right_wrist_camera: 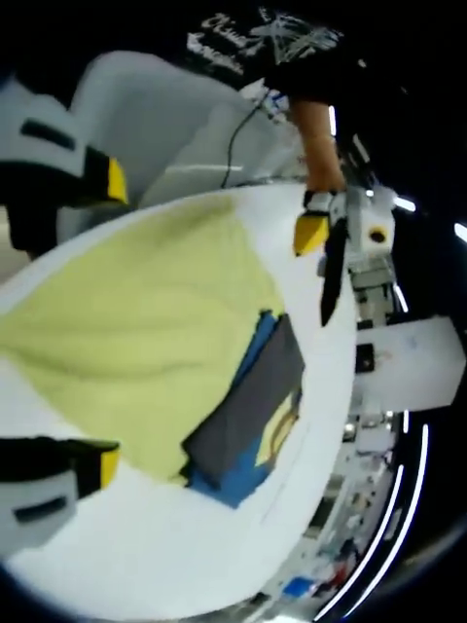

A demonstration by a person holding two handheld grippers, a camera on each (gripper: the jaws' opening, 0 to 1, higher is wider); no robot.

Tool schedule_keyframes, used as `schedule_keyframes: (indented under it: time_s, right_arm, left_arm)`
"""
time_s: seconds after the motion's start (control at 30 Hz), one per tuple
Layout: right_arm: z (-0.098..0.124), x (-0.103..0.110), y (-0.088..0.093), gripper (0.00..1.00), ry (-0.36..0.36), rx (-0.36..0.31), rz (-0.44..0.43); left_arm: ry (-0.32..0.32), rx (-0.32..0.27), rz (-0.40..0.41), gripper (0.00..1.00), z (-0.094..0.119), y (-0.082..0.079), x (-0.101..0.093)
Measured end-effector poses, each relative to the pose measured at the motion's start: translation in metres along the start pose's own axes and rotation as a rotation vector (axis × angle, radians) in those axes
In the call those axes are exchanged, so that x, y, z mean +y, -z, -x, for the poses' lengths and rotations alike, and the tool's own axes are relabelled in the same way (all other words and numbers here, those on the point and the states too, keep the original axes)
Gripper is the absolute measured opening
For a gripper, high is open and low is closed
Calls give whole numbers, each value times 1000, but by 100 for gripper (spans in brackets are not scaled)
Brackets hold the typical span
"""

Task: Fold the garment on the visible template until the final outline fits inside the template.

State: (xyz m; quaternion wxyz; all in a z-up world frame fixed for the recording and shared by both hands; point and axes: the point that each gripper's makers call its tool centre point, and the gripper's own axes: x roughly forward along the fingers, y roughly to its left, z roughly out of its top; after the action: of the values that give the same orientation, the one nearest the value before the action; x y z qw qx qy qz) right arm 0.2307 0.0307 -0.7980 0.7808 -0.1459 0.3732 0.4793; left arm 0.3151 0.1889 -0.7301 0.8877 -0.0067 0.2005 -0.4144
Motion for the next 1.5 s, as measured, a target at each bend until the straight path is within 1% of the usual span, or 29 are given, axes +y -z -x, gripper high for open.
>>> schedule_keyframes:
  time_s: [0.17, 0.23, 0.3, 0.33, 0.4, 0.5, 0.67, 0.77, 0.8, 0.87, 0.97, 1.0, 1.07, 1.17, 1.27, 1.33, 1.5]
  right_arm:
    - [-1, 2, 9, 99, 5, 24, 12]
    - [-1, 2, 12, 98, 12, 26, 13]
    - [-2, 1, 15, 96, 24, 31, 8]
    - [-2, -1, 16, 96, 35, 30, 4]
    - [-2, -2, 19, 94, 46, 24, 2]
    - [-1, 1, 24, 89, 44, 32, 7]
    - [0, 3, 34, 84, 36, 43, 6]
    - [0, 5, 41, 81, 25, 65, 7]
    - [0, 5, 43, 81, 26, 71, 15]
    - [0, 5, 47, 78, 27, 82, 24]
    - [1, 5, 50, 70, 24, 87, 24]
    - [1, 5, 51, 69, 26, 88, 28]
    - [1, 4, 53, 66, 32, 91, 45]
    - [-1, 5, 56, 62, 33, 102, 61]
    - [-1, 6, 60, 62, 35, 116, 75]
    - [-1, 5, 64, 61, 37, 128, 88]
    - [-1, 3, 71, 57, 48, 148, 116]
  left_arm:
    - [-3, 7, -2, 98, 21, 14, -7]
    - [-6, 8, -1, 95, 27, 19, -9]
    - [-17, 16, -18, 94, 34, 27, -11]
    - [-19, 21, -17, 93, 39, 32, -10]
    - [-24, 32, -7, 89, 45, 37, -15]
    - [-28, 47, -10, 84, 56, 48, -14]
    - [-50, 78, -9, 79, 72, 66, -8]
    - [-48, 96, -9, 77, 79, 76, -10]
    - [-45, 102, -8, 76, 80, 79, -11]
    - [-37, 132, -5, 75, 83, 89, -15]
    - [-11, 188, -24, 72, 85, 106, -23]
    - [-4, 200, -32, 71, 85, 109, -24]
    - [-3, 210, -34, 68, 84, 114, -26]
    - [6, 250, -60, 65, 84, 124, -30]
    - [12, 270, -71, 61, 85, 130, -32]
    - [17, 307, -96, 60, 87, 137, -34]
    - [33, 344, -138, 56, 90, 147, -36]
